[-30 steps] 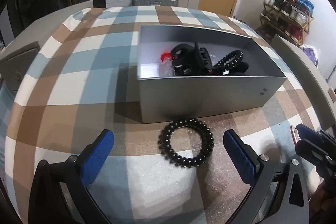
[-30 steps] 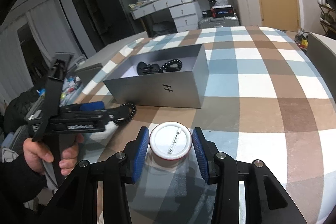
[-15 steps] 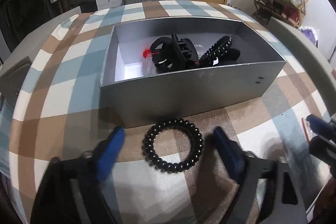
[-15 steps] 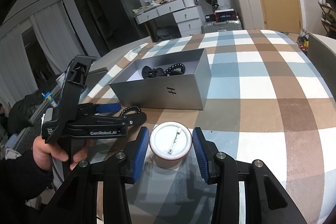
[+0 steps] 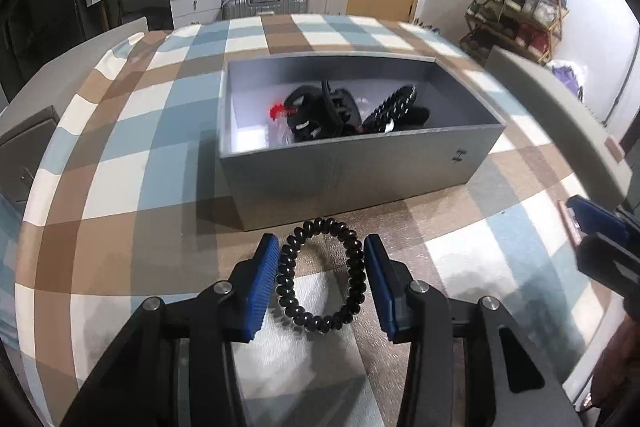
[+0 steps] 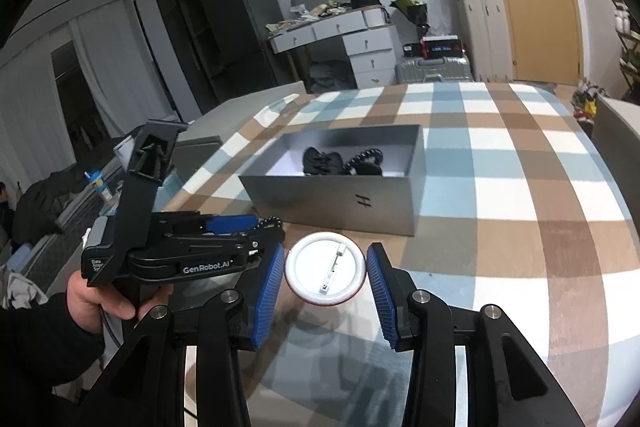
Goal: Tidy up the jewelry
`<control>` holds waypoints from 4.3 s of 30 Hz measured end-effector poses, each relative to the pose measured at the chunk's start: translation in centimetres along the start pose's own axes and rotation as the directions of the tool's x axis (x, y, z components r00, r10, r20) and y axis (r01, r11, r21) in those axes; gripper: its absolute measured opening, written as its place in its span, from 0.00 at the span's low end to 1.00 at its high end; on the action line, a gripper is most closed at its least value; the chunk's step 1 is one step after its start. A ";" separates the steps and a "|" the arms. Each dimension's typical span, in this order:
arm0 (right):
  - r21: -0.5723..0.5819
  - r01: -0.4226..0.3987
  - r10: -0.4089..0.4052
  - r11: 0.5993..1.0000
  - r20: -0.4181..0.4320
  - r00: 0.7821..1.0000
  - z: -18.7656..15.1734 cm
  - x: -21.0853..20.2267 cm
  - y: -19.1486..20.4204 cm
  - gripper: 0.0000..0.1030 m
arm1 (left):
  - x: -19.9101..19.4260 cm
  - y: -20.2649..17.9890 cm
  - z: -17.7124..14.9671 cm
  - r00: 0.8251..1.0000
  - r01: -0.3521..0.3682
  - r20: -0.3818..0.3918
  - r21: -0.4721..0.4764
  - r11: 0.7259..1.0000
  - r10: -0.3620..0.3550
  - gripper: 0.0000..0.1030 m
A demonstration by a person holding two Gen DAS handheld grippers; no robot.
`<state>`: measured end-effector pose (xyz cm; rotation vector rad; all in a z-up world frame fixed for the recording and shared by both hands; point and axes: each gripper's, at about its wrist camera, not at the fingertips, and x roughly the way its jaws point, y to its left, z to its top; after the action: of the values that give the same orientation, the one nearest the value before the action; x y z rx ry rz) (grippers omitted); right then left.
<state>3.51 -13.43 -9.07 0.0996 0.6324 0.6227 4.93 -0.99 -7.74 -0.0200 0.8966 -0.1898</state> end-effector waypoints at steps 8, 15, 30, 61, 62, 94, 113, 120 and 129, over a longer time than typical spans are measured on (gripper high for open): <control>-0.011 -0.016 0.017 1.000 0.035 0.999 1.7 -0.4 0.7 0.41 | -3.1 0.6 0.7 0.995 0.062 0.075 -0.031 0.998 -0.060 0.37; 0.000 -0.043 0.043 0.999 0.076 0.996 4.7 0.0 0.0 0.41 | -5.3 1.1 3.1 0.982 0.093 0.168 -0.037 0.995 -0.085 0.37; -0.014 -0.063 0.064 0.998 0.108 0.992 9.6 4.3 -1.7 0.41 | -1.9 1.3 8.6 0.970 0.149 0.198 -0.012 0.989 -0.143 0.37; 0.075 -0.052 0.047 0.996 0.065 0.997 8.9 7.5 -5.2 0.59 | 1.7 1.8 8.6 0.958 0.259 0.126 -0.011 0.966 -0.256 0.62; 0.070 -0.044 0.038 0.997 0.083 0.996 8.9 6.9 -5.1 0.61 | 1.4 1.8 8.5 0.960 0.248 0.137 -0.010 0.969 -0.244 0.64; -0.146 0.171 -0.083 0.974 0.473 0.877 5.5 -1.4 3.8 1.00 | -7.0 3.6 3.0 0.711 -0.196 0.655 -0.165 0.967 0.256 0.99; -0.087 0.291 -0.246 0.953 0.342 0.907 3.5 3.1 1.4 1.00 | -4.4 2.0 1.7 0.811 -0.202 0.541 -0.100 0.974 0.224 0.99; -0.126 0.295 -0.236 0.947 0.350 0.906 3.0 2.9 2.2 1.00 | -5.1 1.4 1.0 0.810 -0.190 0.552 -0.071 0.979 0.197 0.99; -0.128 0.296 -0.236 0.947 0.353 0.906 3.1 2.9 2.3 1.00 | -5.3 1.4 0.8 0.809 -0.188 0.554 -0.073 0.979 0.197 0.99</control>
<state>5.96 -9.59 -7.51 -0.0501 0.2515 0.3803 2.57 1.25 -3.25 0.0022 0.3043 0.0192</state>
